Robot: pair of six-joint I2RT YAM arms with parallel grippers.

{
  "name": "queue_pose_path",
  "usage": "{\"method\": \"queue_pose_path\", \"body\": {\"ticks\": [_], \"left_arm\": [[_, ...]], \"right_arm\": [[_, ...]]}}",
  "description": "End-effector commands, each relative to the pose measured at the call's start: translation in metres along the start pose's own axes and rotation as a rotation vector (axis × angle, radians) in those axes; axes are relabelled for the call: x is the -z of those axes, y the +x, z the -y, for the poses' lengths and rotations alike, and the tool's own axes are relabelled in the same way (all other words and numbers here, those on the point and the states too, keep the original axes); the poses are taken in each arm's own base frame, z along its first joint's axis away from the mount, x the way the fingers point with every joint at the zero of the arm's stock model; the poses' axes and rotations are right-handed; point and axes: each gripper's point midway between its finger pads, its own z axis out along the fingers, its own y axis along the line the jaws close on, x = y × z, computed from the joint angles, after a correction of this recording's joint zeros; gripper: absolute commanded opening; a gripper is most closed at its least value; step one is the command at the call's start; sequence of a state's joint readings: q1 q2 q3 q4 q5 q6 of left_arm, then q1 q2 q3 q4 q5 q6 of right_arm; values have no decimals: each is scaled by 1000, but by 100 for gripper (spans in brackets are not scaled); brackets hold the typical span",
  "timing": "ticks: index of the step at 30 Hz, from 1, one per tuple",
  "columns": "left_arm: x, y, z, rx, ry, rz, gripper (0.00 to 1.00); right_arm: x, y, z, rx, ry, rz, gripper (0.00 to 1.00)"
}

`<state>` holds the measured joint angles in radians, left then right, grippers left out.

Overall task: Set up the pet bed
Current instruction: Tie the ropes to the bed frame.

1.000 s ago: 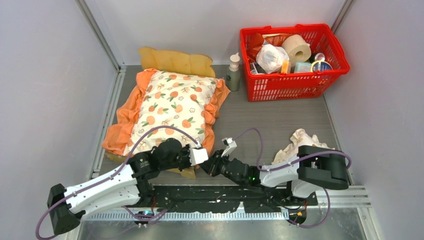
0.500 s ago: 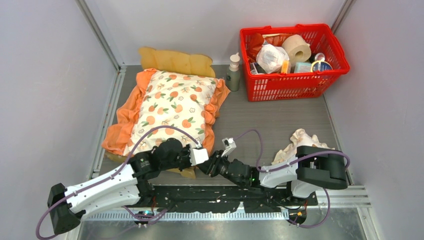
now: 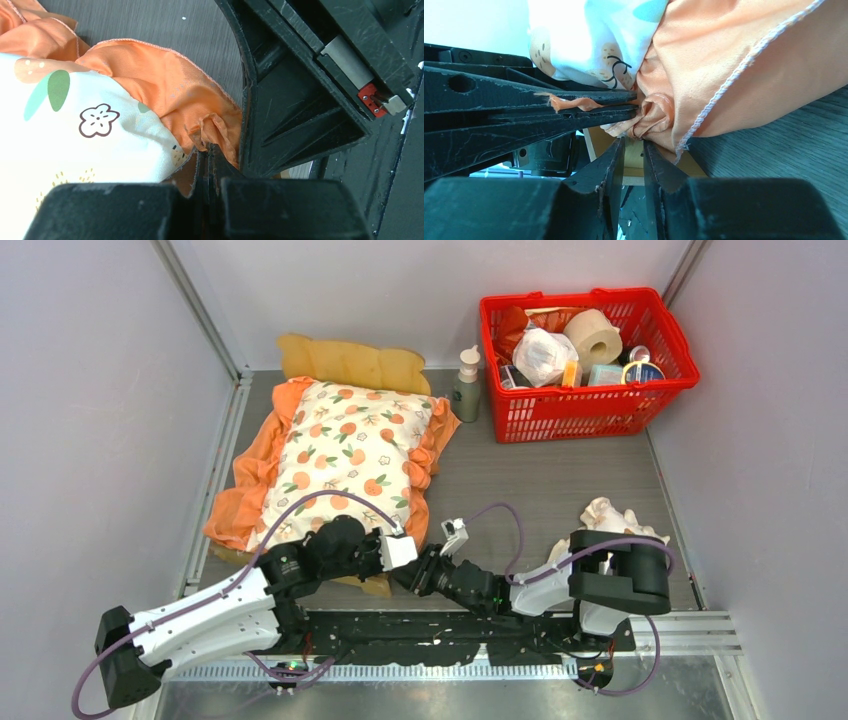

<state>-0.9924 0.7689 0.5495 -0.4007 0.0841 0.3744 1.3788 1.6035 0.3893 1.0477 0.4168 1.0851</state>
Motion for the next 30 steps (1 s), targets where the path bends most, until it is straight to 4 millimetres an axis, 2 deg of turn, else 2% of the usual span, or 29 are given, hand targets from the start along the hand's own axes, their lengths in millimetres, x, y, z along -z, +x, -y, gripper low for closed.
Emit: {"method": "queue_pose_path", "body": {"ticks": [1,11,16,18,19,20,27,30], "left_arm": [[3,-22,-8,0,-17,65,0],[2,-21,-7,1,-7,60,0],[1,-20,-7,-1,-6,52,0],[1,-19,-7,-2,-7,48,0],[2,-19,-7,-3,-9,50,0],[1,-19,-7,-2,-10,49,0],[2,-19,-7,-2,-10,49,0],[2,-19,-7,-3,-11,50,0]], "right_arm": [[-7,-11,-26,-87,-89,45,26],[-8,-12,-25,-123,-96,50,26],[1,-22,-13,-103,-34,84,23],[3,-21,1,-45,50,80,23],[2,-28,-6,-35,52,101,23],[2,-27,2,-12,90,98,23],[-2,-22,9,6,100,91,24],[1,-28,10,23,93,113,26]]}}
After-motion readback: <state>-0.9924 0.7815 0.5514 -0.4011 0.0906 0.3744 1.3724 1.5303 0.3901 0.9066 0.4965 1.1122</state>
